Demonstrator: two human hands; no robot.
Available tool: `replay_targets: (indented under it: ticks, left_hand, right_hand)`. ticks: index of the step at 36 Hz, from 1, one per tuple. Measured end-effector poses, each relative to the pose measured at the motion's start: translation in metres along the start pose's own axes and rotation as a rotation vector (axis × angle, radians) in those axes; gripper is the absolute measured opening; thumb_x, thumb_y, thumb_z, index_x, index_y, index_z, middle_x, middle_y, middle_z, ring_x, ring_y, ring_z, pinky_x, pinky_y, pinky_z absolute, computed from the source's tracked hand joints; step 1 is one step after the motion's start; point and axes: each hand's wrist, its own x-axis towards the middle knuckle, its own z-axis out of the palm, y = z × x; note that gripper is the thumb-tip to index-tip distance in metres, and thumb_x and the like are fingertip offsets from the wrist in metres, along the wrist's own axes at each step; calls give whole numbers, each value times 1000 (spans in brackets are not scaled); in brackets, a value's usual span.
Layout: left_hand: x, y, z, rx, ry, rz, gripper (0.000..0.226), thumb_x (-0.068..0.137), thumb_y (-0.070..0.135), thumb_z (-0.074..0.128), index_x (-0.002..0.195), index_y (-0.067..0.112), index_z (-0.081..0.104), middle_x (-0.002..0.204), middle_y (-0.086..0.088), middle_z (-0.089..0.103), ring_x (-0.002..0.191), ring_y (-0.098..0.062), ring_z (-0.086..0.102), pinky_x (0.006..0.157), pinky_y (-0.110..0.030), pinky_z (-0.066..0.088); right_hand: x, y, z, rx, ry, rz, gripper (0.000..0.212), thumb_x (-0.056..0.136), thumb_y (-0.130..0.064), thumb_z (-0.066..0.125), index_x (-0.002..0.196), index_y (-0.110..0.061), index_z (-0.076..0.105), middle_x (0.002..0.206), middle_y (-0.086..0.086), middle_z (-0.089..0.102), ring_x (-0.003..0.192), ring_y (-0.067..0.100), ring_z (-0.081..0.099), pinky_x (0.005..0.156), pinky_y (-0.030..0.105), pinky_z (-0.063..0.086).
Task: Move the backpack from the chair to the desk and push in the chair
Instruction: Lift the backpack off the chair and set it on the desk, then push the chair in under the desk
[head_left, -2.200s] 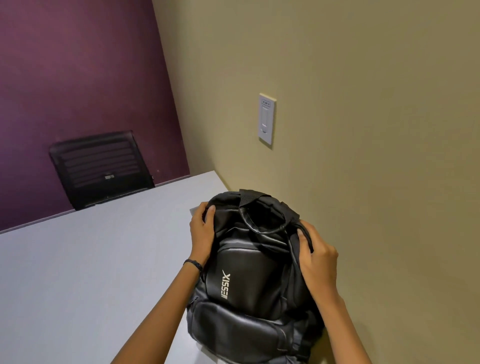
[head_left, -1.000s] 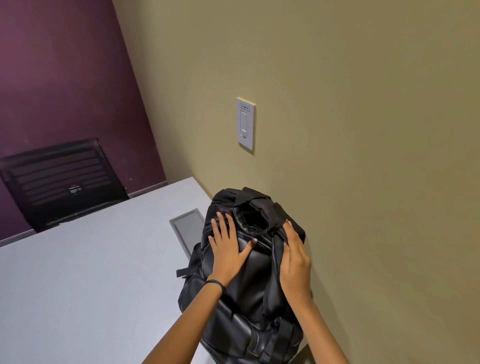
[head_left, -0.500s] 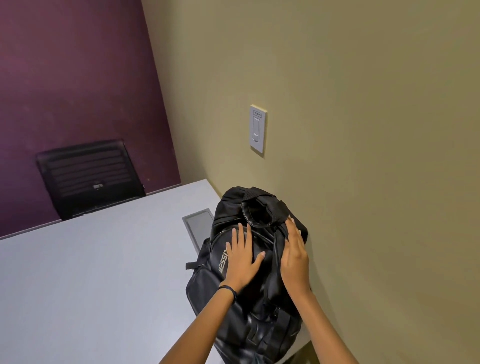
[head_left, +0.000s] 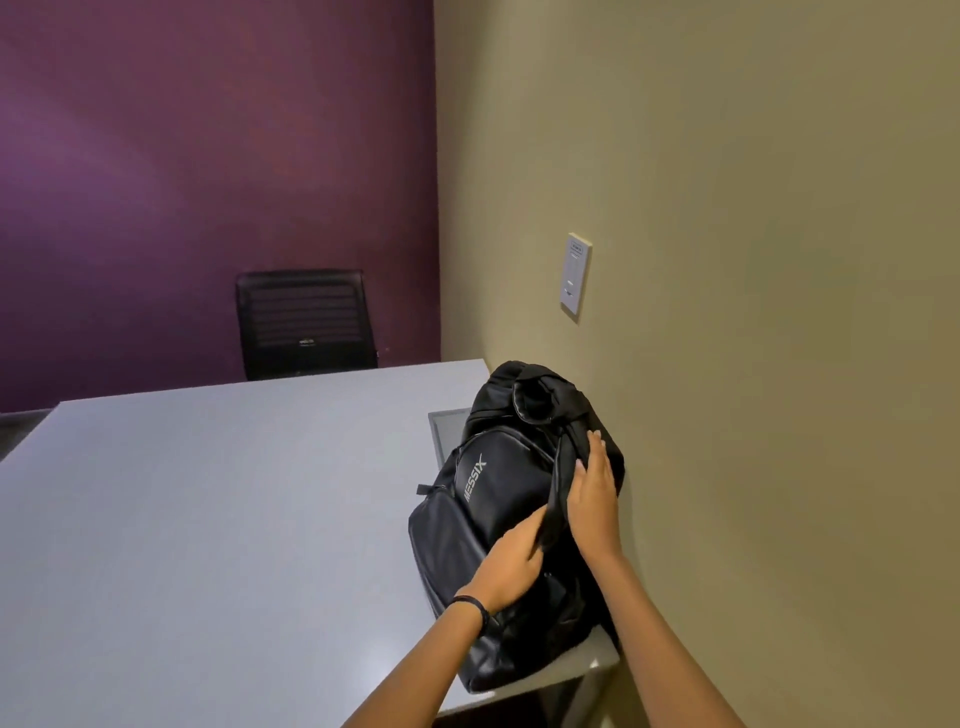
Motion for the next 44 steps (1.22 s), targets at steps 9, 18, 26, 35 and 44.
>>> replay_targets:
  ticks: [9, 18, 26, 35, 44]
  left_hand:
    - [-65, 15, 14, 140, -159, -166, 59, 97, 19, 40, 151, 28, 16, 152, -7, 38, 133, -25, 44, 111, -37, 35]
    - [-184, 26, 25, 459, -385, -283, 43, 99, 20, 43, 142, 16, 40, 139, -15, 52, 125, -34, 49, 104, -42, 39]
    - [-338, -1, -9, 455, -238, -635, 44, 100, 26, 41, 144, 17, 37, 146, -11, 47, 132, -32, 44, 111, -44, 35]
    - [-524, -32, -52, 437, -94, -996, 44, 99, 28, 43, 142, 18, 40, 145, -9, 47, 132, -29, 45, 109, -42, 37]
    - [-688, -43, -92, 423, -64, -1138, 45, 100, 27, 42, 144, 16, 38, 147, -8, 45, 132, -27, 45, 108, -39, 37]
  right_hand:
    - [-66, 6, -7, 60, -106, 158, 51, 99, -14, 39, 146, -9, 20, 153, 14, 26, 139, 31, 29, 109, 42, 33]
    - [-173, 42, -3, 124, -108, 307, 54, 85, 15, 39, 137, 0, 35, 146, 26, 31, 133, 42, 33, 106, 49, 32]
    - [-289, 21, 59, 196, -482, 382, 53, 88, 15, 36, 139, -3, 33, 142, 24, 39, 126, 37, 44, 103, 46, 38]
    - [-432, -60, 110, 196, -947, 257, 47, 92, 6, 41, 136, -9, 37, 139, 19, 45, 125, 32, 46, 104, 42, 37]
    - [-581, -140, 138, 249, -1209, 81, 43, 92, 4, 42, 133, -11, 40, 131, 17, 51, 116, 28, 53, 91, 33, 43]
